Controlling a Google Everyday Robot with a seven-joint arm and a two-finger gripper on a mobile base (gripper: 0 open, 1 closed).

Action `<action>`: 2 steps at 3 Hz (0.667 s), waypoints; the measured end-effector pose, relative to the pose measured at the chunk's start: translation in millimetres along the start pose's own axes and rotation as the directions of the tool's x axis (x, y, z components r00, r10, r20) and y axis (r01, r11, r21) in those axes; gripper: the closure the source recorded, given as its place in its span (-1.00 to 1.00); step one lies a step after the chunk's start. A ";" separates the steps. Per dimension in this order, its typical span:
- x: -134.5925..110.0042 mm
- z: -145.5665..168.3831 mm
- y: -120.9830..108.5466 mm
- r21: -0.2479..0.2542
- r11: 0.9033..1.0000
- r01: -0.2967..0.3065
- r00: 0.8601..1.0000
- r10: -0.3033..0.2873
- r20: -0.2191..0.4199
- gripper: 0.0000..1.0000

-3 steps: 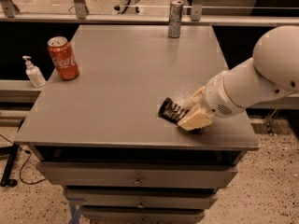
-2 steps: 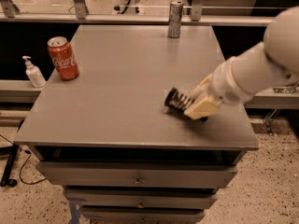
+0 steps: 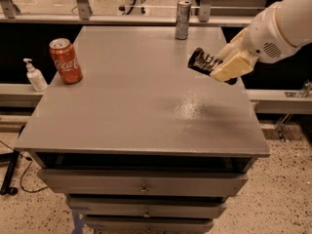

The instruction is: Move rxbar chocolate near redbull can

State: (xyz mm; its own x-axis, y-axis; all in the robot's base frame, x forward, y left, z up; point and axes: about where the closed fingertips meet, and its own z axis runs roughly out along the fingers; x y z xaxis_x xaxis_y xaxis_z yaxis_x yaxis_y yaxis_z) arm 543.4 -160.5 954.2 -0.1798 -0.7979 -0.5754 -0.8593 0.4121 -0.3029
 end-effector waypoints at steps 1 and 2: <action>-0.6 0.3 0.3 0.000 1.000 0.001 1.000 -0.001 0.001 1.00; -9.3 8.5 -24.9 0.057 0.998 0.022 1.000 -0.023 0.007 1.00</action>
Offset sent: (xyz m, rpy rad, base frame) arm 0.0739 -0.0030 0.0179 -0.0387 -0.1564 -0.0449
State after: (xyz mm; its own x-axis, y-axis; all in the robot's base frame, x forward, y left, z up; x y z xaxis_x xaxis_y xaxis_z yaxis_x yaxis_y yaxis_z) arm 570.5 -159.6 960.7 -0.1571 -0.8040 -0.5734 -0.8345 0.4185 -0.3583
